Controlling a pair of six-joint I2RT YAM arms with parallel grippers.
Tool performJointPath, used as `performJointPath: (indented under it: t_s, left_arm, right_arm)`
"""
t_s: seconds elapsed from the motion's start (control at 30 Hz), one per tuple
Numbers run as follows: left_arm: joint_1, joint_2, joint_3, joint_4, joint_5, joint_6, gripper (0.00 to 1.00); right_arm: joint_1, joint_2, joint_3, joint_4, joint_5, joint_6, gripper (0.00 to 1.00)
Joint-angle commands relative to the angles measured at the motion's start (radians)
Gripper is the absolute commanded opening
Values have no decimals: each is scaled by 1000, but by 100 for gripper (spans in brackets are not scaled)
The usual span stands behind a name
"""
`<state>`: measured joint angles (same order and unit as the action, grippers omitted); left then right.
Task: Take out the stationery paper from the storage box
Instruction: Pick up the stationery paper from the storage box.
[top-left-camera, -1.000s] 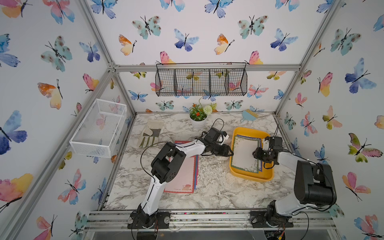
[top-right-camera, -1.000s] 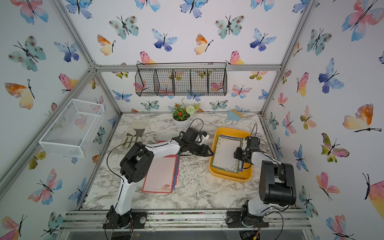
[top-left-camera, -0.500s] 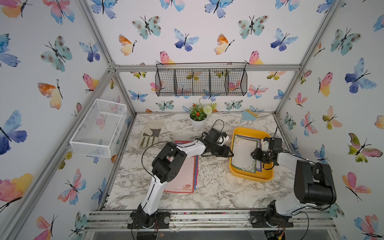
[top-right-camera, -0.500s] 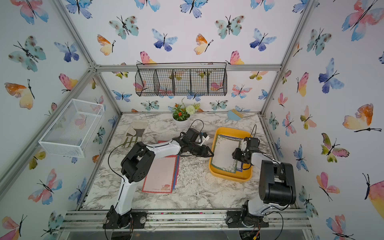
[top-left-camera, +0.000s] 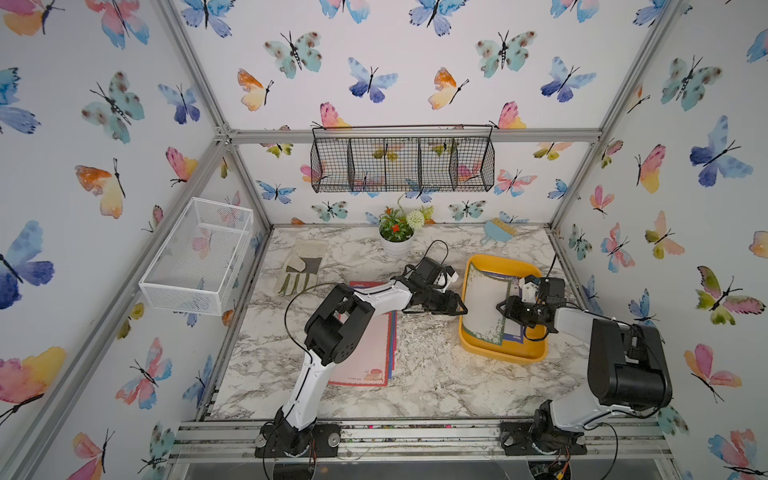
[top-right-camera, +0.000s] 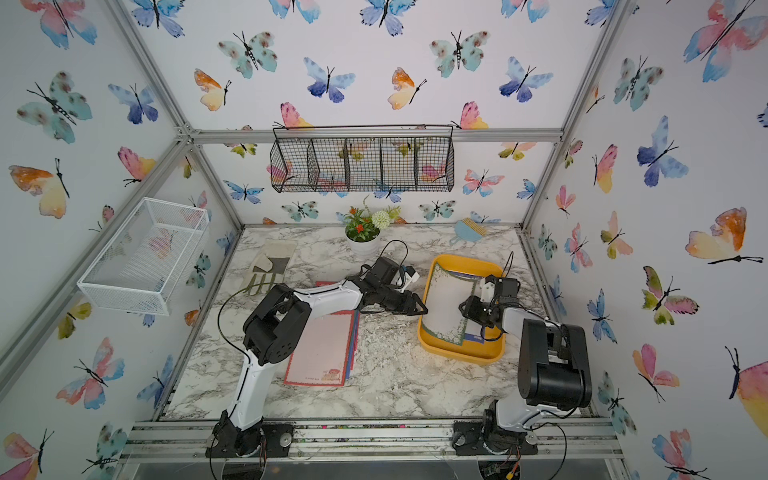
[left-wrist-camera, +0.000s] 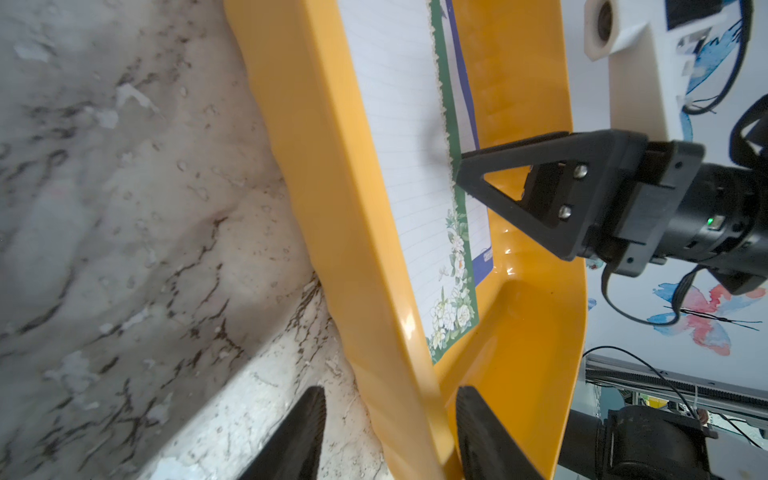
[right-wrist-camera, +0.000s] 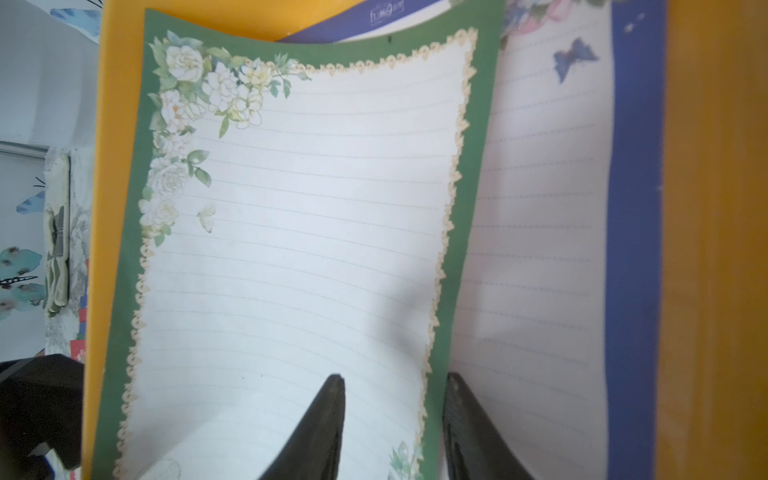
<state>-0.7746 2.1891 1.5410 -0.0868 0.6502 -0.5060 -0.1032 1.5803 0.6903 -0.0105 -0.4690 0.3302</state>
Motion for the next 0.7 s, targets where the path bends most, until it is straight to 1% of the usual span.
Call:
performJointPath:
  t_s: [0.0,0.67]
  left_arm:
    - [-6,24,24,-8,20,-2,52]
    - [-11,37,29,-7,28,-8,52]
  right_arm:
    - [-11,-5,-20,34,-62,22,41]
    - [-33,-57,-15,94,-257,71,40]
